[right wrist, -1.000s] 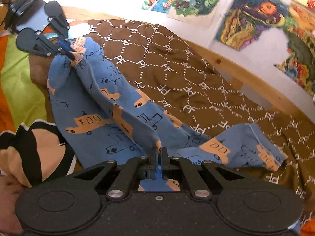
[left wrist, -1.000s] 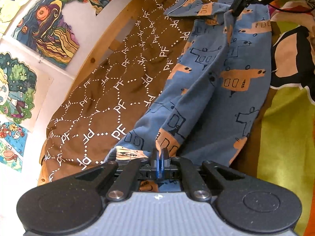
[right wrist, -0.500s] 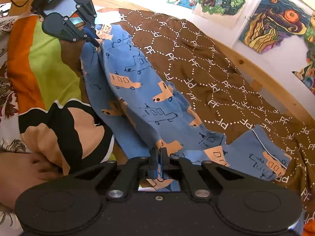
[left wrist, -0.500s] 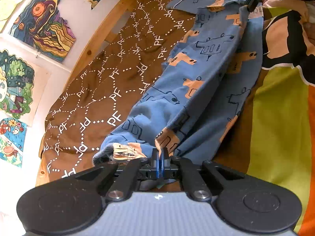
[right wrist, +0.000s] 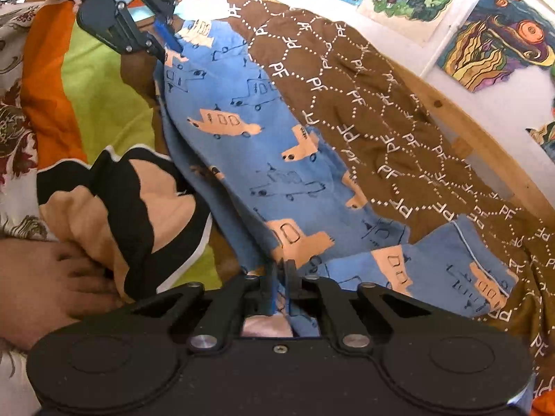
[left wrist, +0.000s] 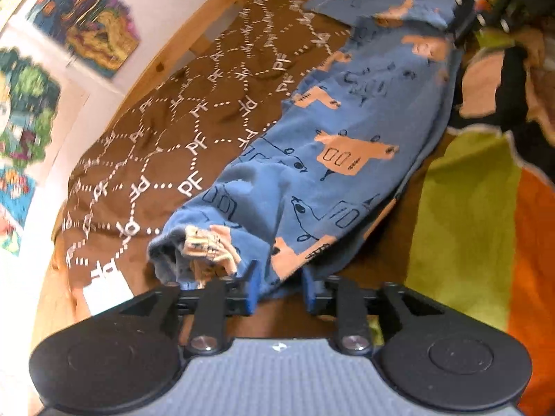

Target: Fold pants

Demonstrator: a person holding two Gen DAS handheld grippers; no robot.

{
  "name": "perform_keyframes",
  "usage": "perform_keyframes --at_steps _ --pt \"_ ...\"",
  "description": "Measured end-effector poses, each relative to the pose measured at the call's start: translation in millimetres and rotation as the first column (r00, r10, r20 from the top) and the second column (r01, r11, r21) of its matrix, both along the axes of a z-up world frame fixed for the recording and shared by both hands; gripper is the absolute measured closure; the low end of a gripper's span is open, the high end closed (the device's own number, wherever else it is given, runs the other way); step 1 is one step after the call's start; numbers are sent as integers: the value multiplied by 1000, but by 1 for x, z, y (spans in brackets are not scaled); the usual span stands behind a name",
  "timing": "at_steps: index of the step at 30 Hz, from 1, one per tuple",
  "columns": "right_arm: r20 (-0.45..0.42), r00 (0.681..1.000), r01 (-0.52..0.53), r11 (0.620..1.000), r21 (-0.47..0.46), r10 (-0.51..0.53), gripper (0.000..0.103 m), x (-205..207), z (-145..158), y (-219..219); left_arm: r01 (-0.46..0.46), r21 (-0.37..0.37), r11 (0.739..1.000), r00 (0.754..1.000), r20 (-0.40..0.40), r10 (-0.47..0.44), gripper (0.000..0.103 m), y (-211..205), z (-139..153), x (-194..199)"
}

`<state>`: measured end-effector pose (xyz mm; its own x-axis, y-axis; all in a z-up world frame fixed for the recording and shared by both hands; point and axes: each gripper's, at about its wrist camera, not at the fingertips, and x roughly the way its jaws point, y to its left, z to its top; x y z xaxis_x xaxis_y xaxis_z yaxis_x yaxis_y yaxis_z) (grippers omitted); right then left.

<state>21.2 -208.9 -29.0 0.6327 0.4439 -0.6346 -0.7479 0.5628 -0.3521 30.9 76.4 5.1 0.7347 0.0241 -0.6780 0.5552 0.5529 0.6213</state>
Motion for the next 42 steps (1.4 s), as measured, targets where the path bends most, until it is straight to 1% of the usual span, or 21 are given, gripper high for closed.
perform_keyframes --at_steps 1,4,7,9,11,13,15,16,20,23,24,27,28,29,30,31,32,33,38,39,42 --pt "-2 1000 3 1000 5 -3 89 -1 2 -2 -20 -29 999 1000 -10 20 57 3 5 -3" --pt "-9 1000 31 998 48 -30 73 -2 11 -11 -111 -103 988 994 -13 110 56 14 20 -14" --pt "1 998 68 992 110 -69 53 1 19 -16 -232 -233 944 971 2 239 56 21 40 -15" --pt "6 996 92 985 149 -94 44 6 21 -16 -305 -334 892 944 15 328 55 23 51 -7" --pt "-2 994 107 978 182 -109 44 11 22 -15 -376 -423 824 909 5 416 49 23 56 9" --pt "6 993 113 975 192 -117 44 15 20 -13 -430 -485 762 875 -15 485 49 22 55 27" --pt "6 992 119 974 193 -123 44 18 19 -11 -497 -485 719 830 -26 557 64 17 52 45" --pt "-2 992 123 973 197 -125 44 18 18 -11 -521 -479 707 813 -25 582 88 16 50 50" --pt "3 994 110 977 180 -113 44 12 16 -9 -596 -472 650 739 -8 673 90 26 51 53" --pt "-1 995 103 981 162 -104 44 11 13 -6 -624 -442 644 717 5 697 90 33 48 48" --pt "-11 995 103 985 138 -102 44 12 10 -3 -631 -422 651 715 7 699 90 33 44 46" --pt "-38 993 113 990 79 -111 44 15 0 1 -629 -345 697 726 61 685 80 25 34 42" --pt "-43 993 117 989 88 -114 44 14 0 0 -625 -335 706 728 78 681 71 21 34 41" --pt "-45 992 121 987 101 -117 44 14 3 -2 -619 -330 713 730 94 677 50 17 35 38" --pt "-38 992 124 986 114 -120 44 13 5 -4 -608 -331 722 736 106 669 40 12 37 33" --pt "-21 992 127 983 132 -126 44 12 9 -6 -591 -342 731 744 120 658 28 7 40 27" --pt "-7 991 130 981 145 -130 40 10 11 -8 -564 -361 743 756 138 640 25 2 43 19" --pt "1 991 131 981 146 -133 32 9 12 -8 -536 -372 758 770 152 619 25 -2 45 15" --pt "39 983 174 976 129 -180 31 14 14 -13 -372 -386 844 857 206 473 16 -44 47 26" --pt "46 978 197 971 134 -204 29 17 15 -17 -353 -371 859 865 219 451 16 -55 46 36" --pt "38 961 265 949 171 -275 19 24 19 -31 -336 -376 863 876 211 433 16 -79 37 73"
